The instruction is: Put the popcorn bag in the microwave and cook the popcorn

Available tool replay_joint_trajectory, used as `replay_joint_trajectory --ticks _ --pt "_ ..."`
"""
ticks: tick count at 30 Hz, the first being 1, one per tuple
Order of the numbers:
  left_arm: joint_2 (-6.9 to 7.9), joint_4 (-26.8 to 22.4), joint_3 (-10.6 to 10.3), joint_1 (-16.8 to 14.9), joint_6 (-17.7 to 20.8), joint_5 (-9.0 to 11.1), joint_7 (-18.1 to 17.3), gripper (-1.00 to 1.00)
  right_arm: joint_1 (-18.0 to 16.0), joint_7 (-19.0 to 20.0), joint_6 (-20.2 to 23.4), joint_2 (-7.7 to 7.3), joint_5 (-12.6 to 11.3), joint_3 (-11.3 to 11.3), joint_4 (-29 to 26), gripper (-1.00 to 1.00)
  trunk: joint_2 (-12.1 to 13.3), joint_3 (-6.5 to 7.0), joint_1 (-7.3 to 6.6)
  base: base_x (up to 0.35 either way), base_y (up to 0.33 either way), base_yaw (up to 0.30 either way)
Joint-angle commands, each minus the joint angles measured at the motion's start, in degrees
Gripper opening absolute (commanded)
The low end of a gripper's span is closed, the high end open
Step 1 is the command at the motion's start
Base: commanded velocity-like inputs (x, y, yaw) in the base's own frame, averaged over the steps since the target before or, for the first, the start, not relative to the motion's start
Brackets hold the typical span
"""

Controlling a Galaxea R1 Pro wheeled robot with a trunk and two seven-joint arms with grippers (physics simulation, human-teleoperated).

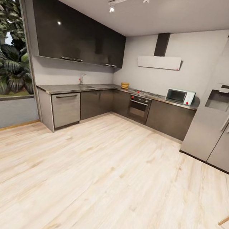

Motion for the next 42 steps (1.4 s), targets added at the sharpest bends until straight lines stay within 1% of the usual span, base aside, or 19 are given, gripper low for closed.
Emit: replay_joint_trajectory --ticks 1,8,14,26,42 --pt "-0.01 0.0 0.0 0.0 -0.1 0.4 0.0 1.00 0.0 0.0 -0.3 0.00 0.0 -0.4 0.0 1.00 0.0 -0.04 0.03 0.326 0.000 0.000" --pt "0.02 0.0 0.3 0.0 -0.1 0.4 0.0 1.00 0.0 0.0 -0.5 0.13 -0.1 -0.4 0.0 1.00 0.0 -0.04 0.03 0.326 0.000 -0.041" --pt "0.04 0.0 0.3 0.0 -0.1 0.4 0.0 1.00 0.0 0.0 -0.6 0.09 -0.7 -0.5 0.0 1.00 0.0 -0.04 0.03 0.326 0.000 -0.261" --pt "0.02 0.0 0.3 0.0 -0.3 0.4 0.0 1.00 0.0 0.0 -0.6 0.17 -0.3 -0.5 0.0 1.00 0.0 -0.04 0.03 0.326 0.000 -0.284" --pt "0.07 0.0 0.3 0.0 -0.1 0.5 0.0 1.00 0.0 0.0 -0.6 0.03 -0.1 -0.5 0.0 1.00 0.0 -0.04 0.03 0.326 0.089 -0.021"
